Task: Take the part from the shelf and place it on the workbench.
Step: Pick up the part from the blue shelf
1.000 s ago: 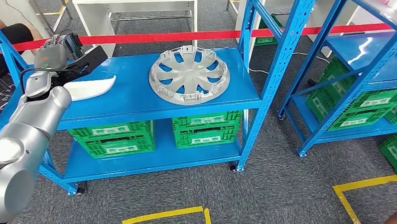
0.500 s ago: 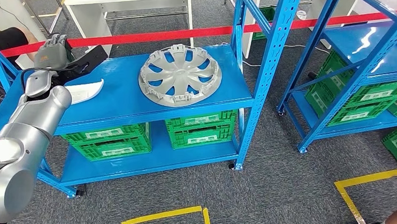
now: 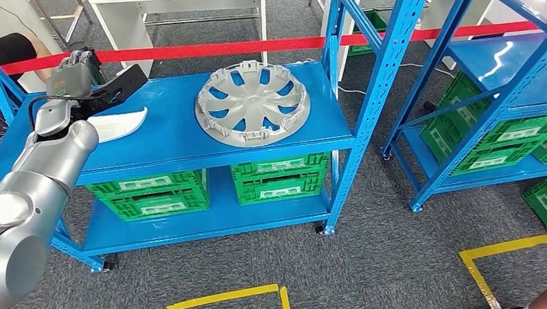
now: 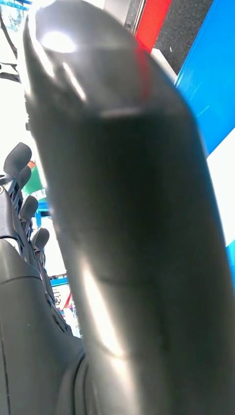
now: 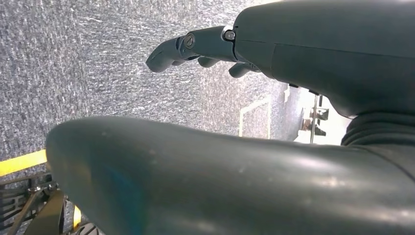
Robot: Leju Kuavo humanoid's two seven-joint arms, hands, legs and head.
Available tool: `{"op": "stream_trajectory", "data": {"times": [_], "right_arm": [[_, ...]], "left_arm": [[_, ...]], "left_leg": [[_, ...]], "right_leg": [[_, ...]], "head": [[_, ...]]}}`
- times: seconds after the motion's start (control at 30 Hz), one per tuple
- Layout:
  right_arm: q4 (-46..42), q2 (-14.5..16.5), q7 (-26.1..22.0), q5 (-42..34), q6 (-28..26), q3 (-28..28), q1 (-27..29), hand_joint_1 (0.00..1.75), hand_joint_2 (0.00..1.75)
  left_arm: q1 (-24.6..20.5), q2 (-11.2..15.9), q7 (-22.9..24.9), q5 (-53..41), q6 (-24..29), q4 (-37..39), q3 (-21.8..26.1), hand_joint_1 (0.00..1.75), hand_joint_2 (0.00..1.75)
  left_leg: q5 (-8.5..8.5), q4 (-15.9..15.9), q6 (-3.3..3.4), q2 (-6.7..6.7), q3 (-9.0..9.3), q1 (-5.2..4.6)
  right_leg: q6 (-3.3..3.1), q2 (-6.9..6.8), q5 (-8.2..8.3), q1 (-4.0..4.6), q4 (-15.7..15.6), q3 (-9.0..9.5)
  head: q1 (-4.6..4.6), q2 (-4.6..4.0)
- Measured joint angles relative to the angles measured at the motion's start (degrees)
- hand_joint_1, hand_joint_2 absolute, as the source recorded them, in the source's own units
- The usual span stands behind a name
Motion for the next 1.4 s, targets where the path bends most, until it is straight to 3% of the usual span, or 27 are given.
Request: {"op": "stream_trajectory", "data": {"times": [0.13,0.23,0.27,0.3,0.33,0.4,0.43,0.5,0.57,0.63,0.7,0.77,0.8,0.83,0.87,0.93,1.0,1.1,1.17,1.27,1.3,1.33,1.37,1.4], "right_arm": [[-0.01,-0.07,0.02,-0.02,-0.01,-0.1,-0.09,0.0,0.0],[0.0,-0.1,-0.01,-0.04,0.0,-0.15,-0.1,0.0,0.0],[0.0,-0.11,0.04,-0.04,0.0,-0.16,-0.06,0.0,0.0],[0.0,-0.11,0.1,-0.04,0.0,-0.17,-0.03,0.0,0.0],[0.0,-0.13,0.15,-0.04,0.0,-0.17,-0.02,0.0,0.0],[0.0,-0.17,0.17,-0.03,-0.01,-0.19,-0.06,0.0,0.0],[0.0,-0.15,0.13,-0.02,-0.02,-0.19,-0.09,0.0,0.0],[0.01,-0.08,-0.29,-0.02,-0.03,-0.24,-0.08,0.0,0.0],[0.01,-0.05,-0.64,-0.03,-0.07,-0.3,-0.09,0.0,0.0],[0.0,-0.05,-0.53,-0.04,-0.1,-0.38,-0.17,0.0,0.0],[0.0,-0.05,-0.46,-0.05,-0.13,-0.51,-0.23,0.0,0.0],[0.0,-0.04,-0.5,-0.09,-0.16,-0.62,-0.21,0.0,0.0],[0.0,-0.04,-0.5,-0.1,-0.17,-0.65,-0.17,0.0,0.0],[0.0,-0.04,-0.49,-0.11,-0.17,-0.66,-0.12,0.0,0.0],[0.0,-0.04,-0.48,-0.11,-0.17,-0.67,-0.09,0.0,0.0],[0.01,-0.04,-0.5,-0.11,-0.17,-0.68,-0.11,0.0,0.0],[0.01,-0.03,-0.77,-0.13,-0.17,-0.69,-0.19,0.0,0.0],[0.01,-0.02,-0.99,-0.13,-0.18,-0.72,-0.2,0.0,0.0],[0.0,-0.02,-0.92,-0.15,-0.17,-0.73,-0.22,0.0,0.0],[0.0,-0.07,-0.9,-0.17,-0.19,-0.73,-0.18,0.0,0.0],[0.0,-0.09,-0.89,-0.17,-0.19,-0.73,-0.13,0.0,0.0],[0.0,-0.09,-0.87,-0.16,-0.19,-0.73,-0.09,0.0,0.0],[0.0,-0.09,-0.86,-0.14,-0.18,-0.73,-0.08,0.0,0.0],[0.0,-0.09,-0.86,-0.07,-0.17,-0.73,-0.09,0.0,0.0]], "left_arm": [[-0.07,-0.13,0.13,-0.28,-0.15,-0.21,0.0,0.0,0.0],[-0.05,-0.37,0.27,-0.43,-0.29,-0.18,0.0,0.0,0.0],[0.09,-0.44,0.28,-0.44,-0.31,-0.13,0.0,0.0,0.0],[0.24,-0.51,0.28,-0.44,-0.32,-0.06,0.0,0.0,0.0],[0.37,-0.58,0.28,-0.45,-0.32,-0.02,0.0,0.0,0.0],[0.47,-0.64,0.27,-0.45,-0.33,0.01,0.0,0.0,0.0],[0.42,-0.62,0.27,-0.45,-0.33,-0.02,0.0,0.0,0.0],[0.37,-0.6,0.25,-0.46,-0.33,-0.05,0.0,0.0,0.0],[0.39,-0.64,0.21,-0.47,-0.34,-0.05,0.0,0.0,0.0],[0.37,-0.62,0.2,-0.48,-0.34,-0.09,0.0,0.0,0.0],[0.19,-0.55,0.19,-0.5,-0.34,-0.07,0.0,0.0,0.0],[0.36,-0.56,0.17,-0.51,-0.34,0.1,0.0,0.0,0.0],[0.66,-0.56,0.16,-0.51,-0.34,0.2,0.0,0.0,0.0],[0.97,-0.56,0.16,-0.51,-0.34,0.27,0.0,0.0,0.0],[1.16,-0.55,0.14,-0.51,-0.34,0.32,0.0,0.0,0.0],[1.2,-0.54,0.09,-0.51,-0.32,0.31,0.0,0.0,0.0],[1.05,-0.54,0.06,-0.52,-0.32,0.3,0.0,0.0,0.0],[1.02,-0.55,0.04,-0.54,-0.32,0.22,0.0,0.0,0.0],[0.91,-0.6,0.02,-0.54,-0.32,0.09,0.0,0.0,0.0],[0.87,-0.8,0.05,-0.54,-0.32,0.09,0.0,0.0,0.0],[0.99,-0.87,0.15,-0.54,-0.34,0.14,0.0,0.0,0.0],[1.11,-0.93,0.33,-0.55,-0.39,0.18,0.0,0.0,0.0],[1.2,-0.95,0.68,-0.73,-0.64,0.21,0.0,0.0,0.0],[1.23,-0.95,1.25,-1.08,-1.25,0.22,0.0,0.0,0.0]], "left_leg": [[0.68,-1.18,0.82,0.21,0.9,0.59],[0.8,-1.54,1.18,0.4,1.39,0.86],[0.64,-1.46,1.17,0.39,1.42,0.88],[0.41,-1.32,1.07,0.35,1.5,0.95],[0.08,-1.11,0.88,0.31,1.62,1.08],[-0.93,-0.31,0.26,0.28,1.95,1.46],[-1.54,0.25,-0.18,0.27,1.83,1.49],[-2.45,0.85,-0.98,0.22,1.51,1.35],[-2.8,0.61,-1.56,0.14,1.66,1.27],[-3.43,1.04,-2.09,0.25,1.92,1.37],[-5.49,5.92,-2.45,0.38,-0.61,1.43],[-7.69,13.97,-2.55,0.4,-5.86,1.44],[-7.67,16.48,-2.49,0.4,-7.92,1.44],[-6.46,16.94,-2.33,0.4,-9.0,1.43],[-4.07,14.94,-2.07,0.4,-8.88,1.39],[1.26,7.7,-1.34,0.38,-6.73,1.15],[3.2,2.66,-0.85,0.34,-4.88,0.73],[2.82,1.48,-0.36,0.26,-4.31,0.63],[2.79,0.94,0.31,0.27,-3.69,0.91],[2.28,0.83,1.13,0.32,-3.08,0.83],[2.06,0.91,1.25,0.29,-2.93,0.75],[1.81,1.03,1.27,0.22,-2.75,0.7],[1.49,1.2,1.2,0.14,-2.51,0.67],[1.11,1.42,1.06,0.08,-2.23,0.67]], "right_leg": [[0.88,-0.08,-0.81,0.19,1.25,-0.63],[1.43,-0.16,-4.94,0.03,11.21,-5.83],[1.64,-0.17,-5.74,-0.12,14.52,-7.8],[1.85,-0.18,-5.43,-0.26,15.85,-8.87],[2.04,-0.19,-4.14,-0.41,15.06,-8.88],[2.46,-0.3,-0.21,-0.77,8.15,-5.96],[2.48,-0.31,0.82,-0.82,4.8,-4.31],[1.76,-0.29,0.66,-0.73,1.94,-2.72],[0.62,-0.22,-0.02,-0.58,2.16,-2.63],[-0.12,-0.16,-0.42,-0.69,2.03,-2.2],[-0.69,-0.11,-0.81,-0.78,1.82,-1.58],[-0.96,-0.11,-1.35,-0.69,1.78,-0.98],[-0.99,-0.1,-1.66,-0.63,1.78,-0.6],[-0.98,-0.07,-2.0,-0.58,1.79,-0.13],[-0.92,-0.05,-2.36,-0.53,1.78,0.43],[-0.63,-0.01,-3.04,-0.42,1.76,1.4],[-0.07,0.03,-3.4,-0.39,1.67,1.68],[0.95,-0.04,-3.5,-0.4,1.22,1.79],[1.44,-0.16,-4.67,-0.29,3.26,0.91],[1.74,-0.21,-8.42,-0.21,13.54,-4.87],[1.76,-0.21,-8.75,-0.2,16.16,-6.71],[1.71,-0.21,-8.01,-0.18,16.82,-7.65],[1.59,-0.22,-6.19,-0.17,15.16,-7.41],[1.41,-0.22,-3.69,-0.16,11.6,-6.13]], "head": [[0.14,0.0],[0.37,0.0],[0.37,0.0],[0.37,0.0],[0.38,0.0],[0.38,0.0],[0.5,0.0],[0.61,0.0],[0.62,0.0],[0.47,0.0],[0.21,0.0],[0.09,0.0],[0.08,0.0],[0.08,-0.01],[0.08,-0.01],[0.12,-0.01],[0.09,0.0],[0.05,0.0],[0.08,0.0],[0.1,0.0],[0.1,0.0],[0.11,0.0],[0.11,0.0],[0.12,0.0]]}}
